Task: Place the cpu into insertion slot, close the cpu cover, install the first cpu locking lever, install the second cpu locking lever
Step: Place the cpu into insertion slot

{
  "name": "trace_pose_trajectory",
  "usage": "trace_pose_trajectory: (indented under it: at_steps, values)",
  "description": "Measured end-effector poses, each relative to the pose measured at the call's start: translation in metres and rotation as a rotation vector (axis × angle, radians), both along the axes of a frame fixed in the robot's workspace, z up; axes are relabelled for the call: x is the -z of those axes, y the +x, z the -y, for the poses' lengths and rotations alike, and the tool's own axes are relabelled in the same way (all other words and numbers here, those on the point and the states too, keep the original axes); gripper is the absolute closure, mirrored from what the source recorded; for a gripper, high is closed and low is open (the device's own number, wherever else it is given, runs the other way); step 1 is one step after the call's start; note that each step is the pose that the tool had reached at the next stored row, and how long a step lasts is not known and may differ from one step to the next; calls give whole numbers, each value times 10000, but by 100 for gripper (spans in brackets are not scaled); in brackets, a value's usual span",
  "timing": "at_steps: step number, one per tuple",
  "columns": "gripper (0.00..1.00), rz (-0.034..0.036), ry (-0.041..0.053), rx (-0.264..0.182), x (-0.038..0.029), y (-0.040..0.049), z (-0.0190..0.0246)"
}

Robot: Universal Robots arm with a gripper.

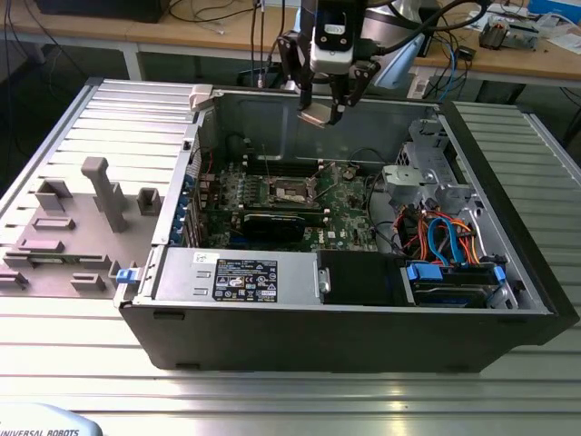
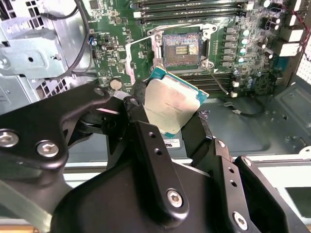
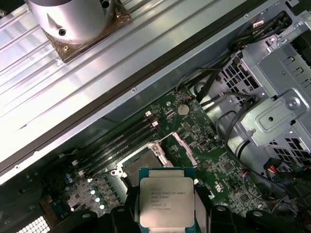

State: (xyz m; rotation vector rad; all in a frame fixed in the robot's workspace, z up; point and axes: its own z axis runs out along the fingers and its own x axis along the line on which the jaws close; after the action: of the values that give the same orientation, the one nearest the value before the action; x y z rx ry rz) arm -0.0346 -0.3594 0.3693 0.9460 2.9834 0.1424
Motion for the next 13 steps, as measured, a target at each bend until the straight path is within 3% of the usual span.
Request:
trace_pose_trajectory:
  at_steps: [2, 10, 13]
  values:
    - [46, 1, 2, 271, 2, 0, 0]
    - [46, 0, 1, 359, 2, -1, -1]
    - [46, 1, 2, 721, 3, -1, -1]
